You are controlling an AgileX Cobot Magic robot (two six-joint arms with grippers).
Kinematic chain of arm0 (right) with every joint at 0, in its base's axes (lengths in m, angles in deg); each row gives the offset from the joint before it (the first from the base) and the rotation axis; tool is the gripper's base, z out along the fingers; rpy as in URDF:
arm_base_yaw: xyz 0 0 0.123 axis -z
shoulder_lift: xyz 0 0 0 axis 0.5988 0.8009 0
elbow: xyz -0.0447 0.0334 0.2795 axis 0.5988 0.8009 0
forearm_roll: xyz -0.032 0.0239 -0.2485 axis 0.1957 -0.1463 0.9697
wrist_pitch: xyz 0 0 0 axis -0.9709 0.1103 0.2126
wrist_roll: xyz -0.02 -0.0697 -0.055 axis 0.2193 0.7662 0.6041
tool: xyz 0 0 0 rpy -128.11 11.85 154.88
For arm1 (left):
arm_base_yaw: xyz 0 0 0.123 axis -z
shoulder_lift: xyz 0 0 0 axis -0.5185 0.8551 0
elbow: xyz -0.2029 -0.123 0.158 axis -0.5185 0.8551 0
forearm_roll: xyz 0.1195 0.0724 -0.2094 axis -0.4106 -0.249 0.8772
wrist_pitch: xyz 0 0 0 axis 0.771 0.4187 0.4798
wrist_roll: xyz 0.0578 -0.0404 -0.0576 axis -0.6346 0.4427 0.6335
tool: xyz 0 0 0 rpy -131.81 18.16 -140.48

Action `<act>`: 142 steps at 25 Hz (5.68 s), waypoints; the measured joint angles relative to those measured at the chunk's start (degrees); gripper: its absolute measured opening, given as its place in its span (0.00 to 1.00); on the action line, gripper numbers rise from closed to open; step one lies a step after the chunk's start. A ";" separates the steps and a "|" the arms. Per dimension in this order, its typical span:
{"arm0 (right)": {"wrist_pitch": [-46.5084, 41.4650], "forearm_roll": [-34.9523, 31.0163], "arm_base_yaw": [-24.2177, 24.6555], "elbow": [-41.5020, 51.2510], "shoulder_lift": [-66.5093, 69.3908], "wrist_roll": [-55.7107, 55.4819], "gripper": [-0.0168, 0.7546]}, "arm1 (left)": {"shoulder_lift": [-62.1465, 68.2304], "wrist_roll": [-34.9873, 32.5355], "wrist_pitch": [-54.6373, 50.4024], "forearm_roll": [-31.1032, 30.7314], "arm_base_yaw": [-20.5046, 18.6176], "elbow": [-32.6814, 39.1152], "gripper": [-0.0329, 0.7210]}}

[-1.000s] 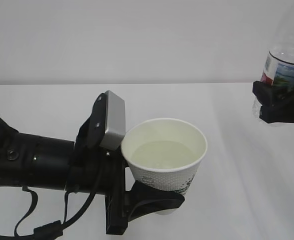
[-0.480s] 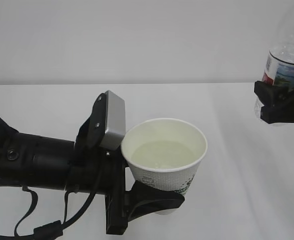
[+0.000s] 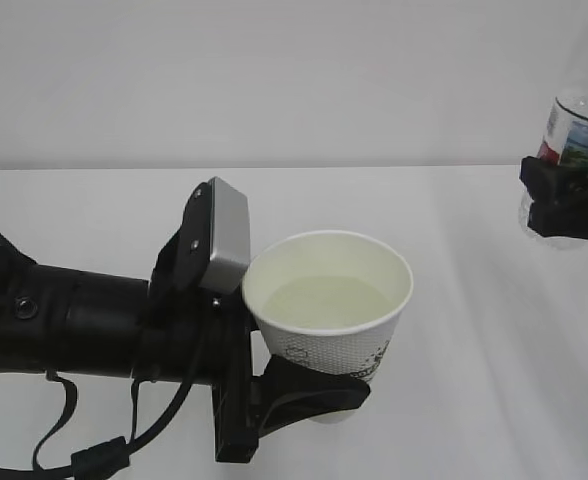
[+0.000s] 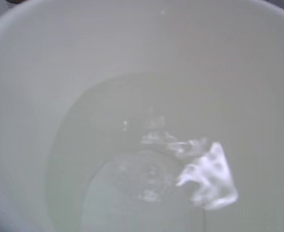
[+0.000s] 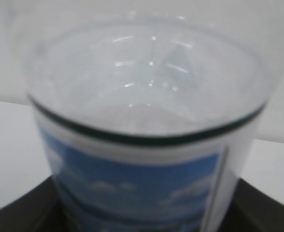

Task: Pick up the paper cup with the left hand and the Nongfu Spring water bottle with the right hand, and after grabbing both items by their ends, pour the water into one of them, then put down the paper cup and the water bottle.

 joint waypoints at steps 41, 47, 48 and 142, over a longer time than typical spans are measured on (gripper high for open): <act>18.06 -6.30 0.00 -11.11 27.60 3.47 0.64 | 0.00 0.00 -0.04 3.98 0.00 0.00 0.73; 18.19 -6.33 0.00 -15.35 32.19 3.47 0.64 | 0.00 0.00 -0.13 3.98 0.00 0.00 0.73; 18.19 -6.33 0.00 -16.06 32.95 3.47 0.64 | 0.00 0.00 -0.13 3.98 0.00 0.00 0.73; 25.99 -3.59 0.00 3.27 13.26 2.91 0.82 | 0.00 0.00 -3.05 4.46 0.00 0.00 0.72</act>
